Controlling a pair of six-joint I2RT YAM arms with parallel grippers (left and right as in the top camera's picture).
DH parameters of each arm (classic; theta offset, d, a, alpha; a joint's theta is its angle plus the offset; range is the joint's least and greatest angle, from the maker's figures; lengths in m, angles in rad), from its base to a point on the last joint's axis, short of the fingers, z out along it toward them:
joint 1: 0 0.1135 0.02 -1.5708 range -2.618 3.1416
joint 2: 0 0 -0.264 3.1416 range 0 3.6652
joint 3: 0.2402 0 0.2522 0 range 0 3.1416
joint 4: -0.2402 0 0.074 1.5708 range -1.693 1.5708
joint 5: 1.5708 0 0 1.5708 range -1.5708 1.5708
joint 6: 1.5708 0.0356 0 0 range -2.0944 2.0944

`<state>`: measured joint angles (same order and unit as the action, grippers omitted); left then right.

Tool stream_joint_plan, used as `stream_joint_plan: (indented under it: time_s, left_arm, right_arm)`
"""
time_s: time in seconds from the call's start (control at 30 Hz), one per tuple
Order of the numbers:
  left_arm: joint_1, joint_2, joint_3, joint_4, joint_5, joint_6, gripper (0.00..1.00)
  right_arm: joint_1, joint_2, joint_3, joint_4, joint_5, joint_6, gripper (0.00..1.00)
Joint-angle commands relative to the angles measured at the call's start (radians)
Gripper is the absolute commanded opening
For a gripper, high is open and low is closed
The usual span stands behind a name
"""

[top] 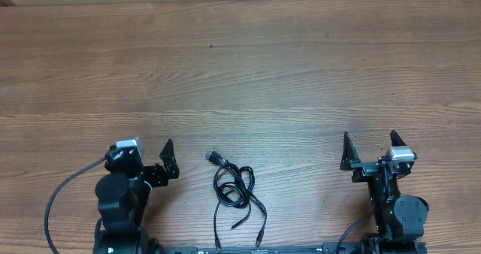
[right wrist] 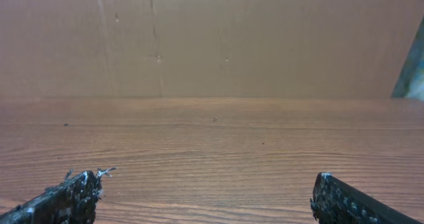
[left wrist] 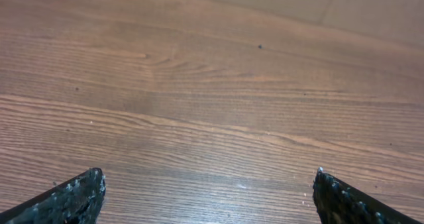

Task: Untangle cables
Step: 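Move the left gripper forward and right toward the black cable bundle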

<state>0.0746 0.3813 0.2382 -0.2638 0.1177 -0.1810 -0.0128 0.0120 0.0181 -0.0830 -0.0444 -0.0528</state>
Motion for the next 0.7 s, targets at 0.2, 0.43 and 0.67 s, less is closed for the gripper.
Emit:
stream_joint_plan:
  time_s: [0.2,0.43,0.67]
  left_arm:
    - [0.007,0.200,0.106,0.007,0.015,0.021,1.00]
    - [0.007,0.295,0.141,0.010,0.061,0.046,1.00]
    - [0.007,0.374,0.183,-0.012,0.071,0.055,1.00]
  right_arm:
    - [-0.003,-0.008,-0.010,0.002,0.010,0.000,1.00]
    - [-0.003,-0.008,-0.010,0.002,0.010,0.000,1.00]
    - [-0.003,-0.008,-0.010,0.002,0.010,0.000,1.00]
